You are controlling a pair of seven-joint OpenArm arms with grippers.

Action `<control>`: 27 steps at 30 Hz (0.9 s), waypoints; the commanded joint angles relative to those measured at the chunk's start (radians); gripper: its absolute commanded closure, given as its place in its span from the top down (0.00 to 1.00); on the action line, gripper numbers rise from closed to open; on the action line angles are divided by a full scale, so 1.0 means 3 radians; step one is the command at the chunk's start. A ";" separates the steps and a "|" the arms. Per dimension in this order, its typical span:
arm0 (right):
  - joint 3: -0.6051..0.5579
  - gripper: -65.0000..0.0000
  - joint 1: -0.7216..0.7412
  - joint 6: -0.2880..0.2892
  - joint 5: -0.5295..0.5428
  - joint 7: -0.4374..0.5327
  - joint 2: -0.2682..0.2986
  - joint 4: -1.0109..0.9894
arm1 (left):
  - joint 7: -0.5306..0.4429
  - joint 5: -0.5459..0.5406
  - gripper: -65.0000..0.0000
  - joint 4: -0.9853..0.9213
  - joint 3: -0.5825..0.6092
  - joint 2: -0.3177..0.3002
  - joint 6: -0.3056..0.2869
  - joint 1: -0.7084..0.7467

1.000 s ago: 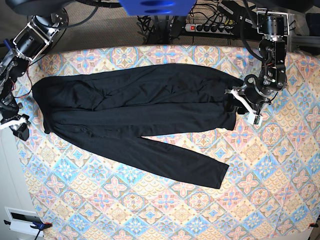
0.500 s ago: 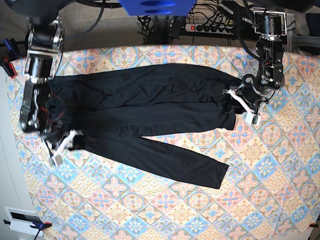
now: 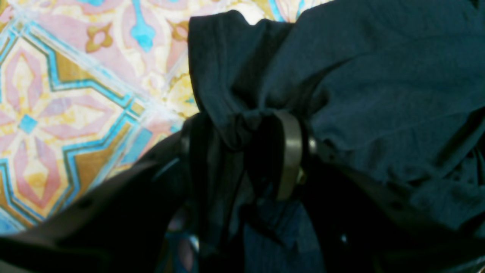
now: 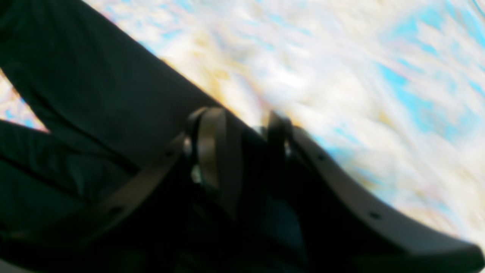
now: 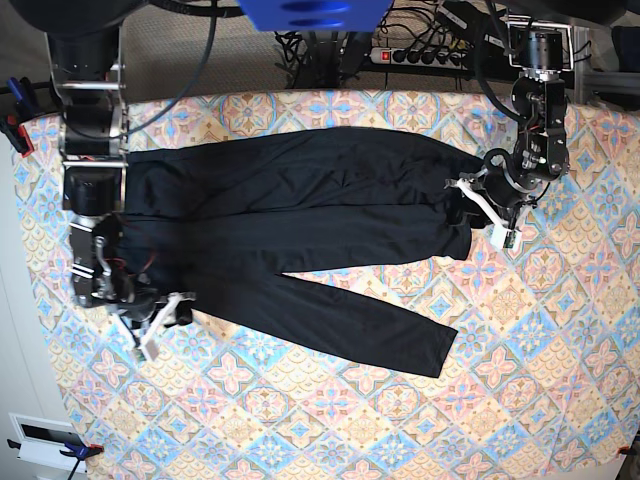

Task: Layout the t-shirt on the table in an organized manner, then fold the t-shirt properly
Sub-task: 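Grasp the folded shirt's lower layer with the right gripper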

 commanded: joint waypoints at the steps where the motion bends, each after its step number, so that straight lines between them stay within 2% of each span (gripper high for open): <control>1: 0.0008 0.29 0.0132 0.0018 -0.0045 0.0089 -0.0002 -0.0007 | -0.0058 -0.0041 0.40 0.0063 -0.0017 -0.0047 -0.0010 -0.0037; 7: -0.0012 0.29 0.0148 0.0018 -0.0331 0.0212 -0.0171 -0.0094 | -0.0058 -0.0041 0.40 0.0063 -0.0017 -0.0047 -0.0010 -0.0037; 13: -0.0017 0.29 0.0153 0.0018 -0.0475 0.0385 -0.0171 -0.0094 | -0.0058 -0.0046 0.40 0.0063 -0.0017 -0.0047 -0.0010 -0.0037; 22: -0.0017 0.29 0.0158 0.0018 -0.0500 0.0493 -0.0171 -0.0105 | -0.0058 -0.0046 0.40 0.0058 -0.0017 -0.0047 -0.0010 -0.0037; 27: -0.0017 0.29 0.0158 0.0018 -0.0500 0.0646 -0.0171 -0.0427 | -0.0058 -0.0046 0.40 0.0058 -0.0017 -0.0042 -0.0010 -0.0037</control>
